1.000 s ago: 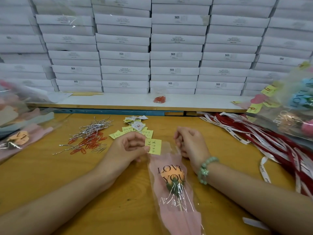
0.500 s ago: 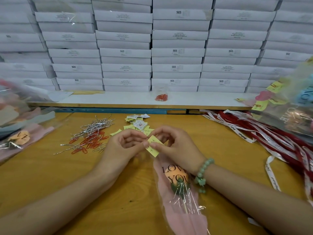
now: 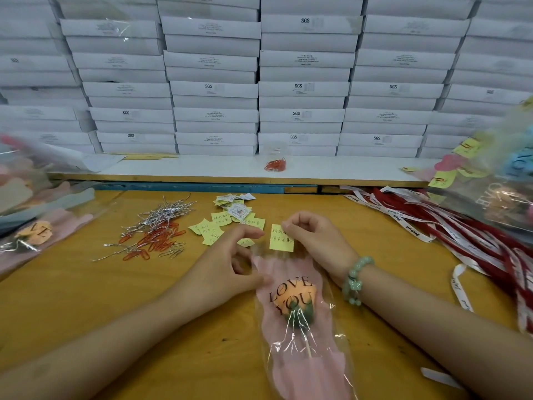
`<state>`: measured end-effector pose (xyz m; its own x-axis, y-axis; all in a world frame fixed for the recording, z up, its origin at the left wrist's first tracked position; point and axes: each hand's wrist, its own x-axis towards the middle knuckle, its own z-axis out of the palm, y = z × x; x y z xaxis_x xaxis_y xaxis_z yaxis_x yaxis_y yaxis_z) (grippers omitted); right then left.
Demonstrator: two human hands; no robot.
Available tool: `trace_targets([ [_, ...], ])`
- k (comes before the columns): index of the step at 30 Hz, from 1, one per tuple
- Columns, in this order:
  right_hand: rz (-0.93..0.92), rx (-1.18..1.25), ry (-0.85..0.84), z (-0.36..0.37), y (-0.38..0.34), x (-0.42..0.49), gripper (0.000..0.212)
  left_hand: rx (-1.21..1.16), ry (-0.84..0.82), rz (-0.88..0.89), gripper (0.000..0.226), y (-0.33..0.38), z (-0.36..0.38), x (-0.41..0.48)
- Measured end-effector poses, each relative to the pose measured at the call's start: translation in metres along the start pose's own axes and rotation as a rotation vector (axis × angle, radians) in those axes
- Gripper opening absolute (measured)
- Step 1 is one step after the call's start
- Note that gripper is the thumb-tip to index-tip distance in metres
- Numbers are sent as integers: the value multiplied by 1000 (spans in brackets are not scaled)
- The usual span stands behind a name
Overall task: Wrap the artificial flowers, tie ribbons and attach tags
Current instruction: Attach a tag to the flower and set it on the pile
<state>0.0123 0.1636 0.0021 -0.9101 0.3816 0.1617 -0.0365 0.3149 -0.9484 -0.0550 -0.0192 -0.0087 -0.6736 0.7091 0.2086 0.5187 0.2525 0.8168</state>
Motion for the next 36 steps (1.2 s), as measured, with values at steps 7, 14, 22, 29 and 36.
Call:
trace_targets([
  [7,-19,-26,-31,0,0,-1,11,-137,12,-26,47,-1,-4,0],
  [14,-47,-47,-27,0,3,1,10,-345,112,-143,32,-2,-6,2],
  [22,-80,-9,-3,1,6,2,13,-471,147,-143,34,-3,-8,3],
  [29,-87,-31,-10,2,6,2,11,-424,109,-83,46,-1,-6,2],
  [36,-93,-66,-78,3,4,0,11,-411,89,-132,34,-3,-6,2],
])
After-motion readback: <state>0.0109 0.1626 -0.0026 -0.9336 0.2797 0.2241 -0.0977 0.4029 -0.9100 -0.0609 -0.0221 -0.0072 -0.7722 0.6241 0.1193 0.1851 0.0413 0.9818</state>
